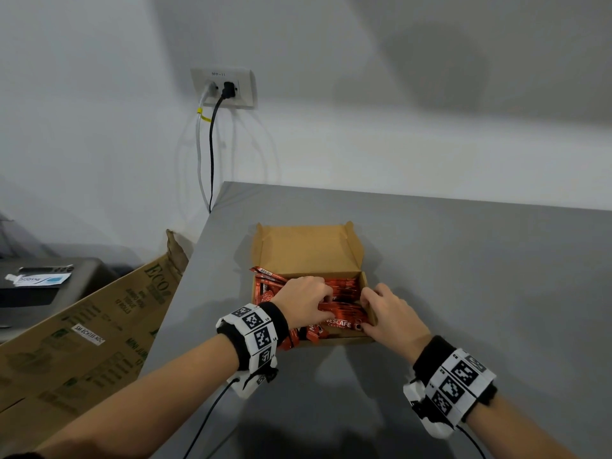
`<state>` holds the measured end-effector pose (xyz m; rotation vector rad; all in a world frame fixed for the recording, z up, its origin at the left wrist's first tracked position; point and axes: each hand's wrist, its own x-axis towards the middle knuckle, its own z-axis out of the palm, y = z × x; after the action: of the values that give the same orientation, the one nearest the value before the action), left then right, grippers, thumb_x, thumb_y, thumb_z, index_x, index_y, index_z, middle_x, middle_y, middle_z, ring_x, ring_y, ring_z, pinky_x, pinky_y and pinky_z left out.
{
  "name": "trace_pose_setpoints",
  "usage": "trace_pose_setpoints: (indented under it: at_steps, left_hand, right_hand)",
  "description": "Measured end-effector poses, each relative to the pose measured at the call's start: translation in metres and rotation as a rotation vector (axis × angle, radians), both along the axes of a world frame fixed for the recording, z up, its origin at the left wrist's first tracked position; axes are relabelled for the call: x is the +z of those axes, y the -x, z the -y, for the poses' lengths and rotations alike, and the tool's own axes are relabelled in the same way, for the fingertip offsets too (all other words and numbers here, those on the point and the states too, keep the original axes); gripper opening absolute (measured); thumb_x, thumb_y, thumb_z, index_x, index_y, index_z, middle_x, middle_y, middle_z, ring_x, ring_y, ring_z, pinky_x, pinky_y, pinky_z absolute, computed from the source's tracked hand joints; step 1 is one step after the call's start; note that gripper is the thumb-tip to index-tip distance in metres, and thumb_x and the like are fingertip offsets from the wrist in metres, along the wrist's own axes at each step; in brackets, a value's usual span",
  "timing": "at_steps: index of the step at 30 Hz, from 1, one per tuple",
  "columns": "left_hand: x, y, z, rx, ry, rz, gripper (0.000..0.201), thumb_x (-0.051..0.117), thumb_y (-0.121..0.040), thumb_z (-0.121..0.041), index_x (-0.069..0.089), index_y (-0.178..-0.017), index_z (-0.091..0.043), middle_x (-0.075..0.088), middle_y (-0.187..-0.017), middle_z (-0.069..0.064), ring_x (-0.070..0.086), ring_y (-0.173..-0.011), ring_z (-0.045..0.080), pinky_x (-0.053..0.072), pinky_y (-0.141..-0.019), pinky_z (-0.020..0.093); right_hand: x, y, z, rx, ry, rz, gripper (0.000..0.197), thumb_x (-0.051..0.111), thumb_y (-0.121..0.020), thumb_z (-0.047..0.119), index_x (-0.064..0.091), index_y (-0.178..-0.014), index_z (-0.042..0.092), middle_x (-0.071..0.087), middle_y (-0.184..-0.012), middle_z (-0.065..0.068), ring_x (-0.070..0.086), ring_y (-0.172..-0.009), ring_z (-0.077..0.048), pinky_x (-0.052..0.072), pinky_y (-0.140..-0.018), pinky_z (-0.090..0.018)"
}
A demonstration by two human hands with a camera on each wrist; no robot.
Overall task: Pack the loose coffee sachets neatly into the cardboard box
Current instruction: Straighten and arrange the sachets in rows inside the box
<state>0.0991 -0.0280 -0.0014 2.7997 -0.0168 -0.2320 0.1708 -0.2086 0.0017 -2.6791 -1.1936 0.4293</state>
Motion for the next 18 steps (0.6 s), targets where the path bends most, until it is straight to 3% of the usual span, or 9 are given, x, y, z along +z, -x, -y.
trace_pose_setpoints:
  at_steps: [3,7,12,18]
  left_hand:
    - [0.0,0.001,0.0,0.004,0.012,0.015,0.031,0.052,-0.092,-0.038,0.065,-0.106,-0.014,0.059,-0.103,0.003,0.057,-0.094,0.018,0.048,-0.081,0.034]
    - [0.001,-0.001,-0.001,0.015,0.014,0.036,0.024,0.044,-0.095,-0.013,0.065,-0.107,-0.012,0.059,-0.11,0.004,0.057,-0.099,0.022,0.046,-0.081,0.033]
    - [0.001,-0.002,0.001,-0.003,-0.033,0.104,0.02,0.051,-0.094,-0.023,0.063,-0.105,-0.012,0.056,-0.109,0.003,0.054,-0.1,0.019,0.046,-0.082,0.032]
    - [0.001,-0.004,0.001,-0.008,0.012,0.129,0.02,0.05,-0.094,-0.017,0.058,-0.112,-0.013,0.058,-0.112,0.003,0.053,-0.105,0.019,0.044,-0.087,0.031]
  right_hand:
    - [0.0,0.001,0.0,0.007,0.024,0.058,0.043,0.063,-0.083,0.037,0.049,-0.121,0.023,0.038,-0.116,-0.001,0.042,-0.111,-0.019,0.047,-0.083,-0.034]
    - [0.002,-0.002,-0.003,0.067,0.111,0.17,0.049,0.062,-0.079,0.051,0.054,-0.123,0.029,0.037,-0.115,0.0,0.034,-0.113,-0.019,0.035,-0.089,-0.034]
    - [0.002,-0.004,-0.01,0.15,0.146,0.241,0.047,0.06,-0.079,0.051,0.057,-0.12,0.028,0.04,-0.117,-0.004,0.036,-0.113,-0.023,0.031,-0.088,-0.038]
    - [0.002,-0.006,-0.016,0.198,0.177,0.239,0.051,0.059,-0.078,0.055,0.057,-0.12,0.026,0.041,-0.117,-0.005,0.037,-0.112,-0.024,0.029,-0.09,-0.041]
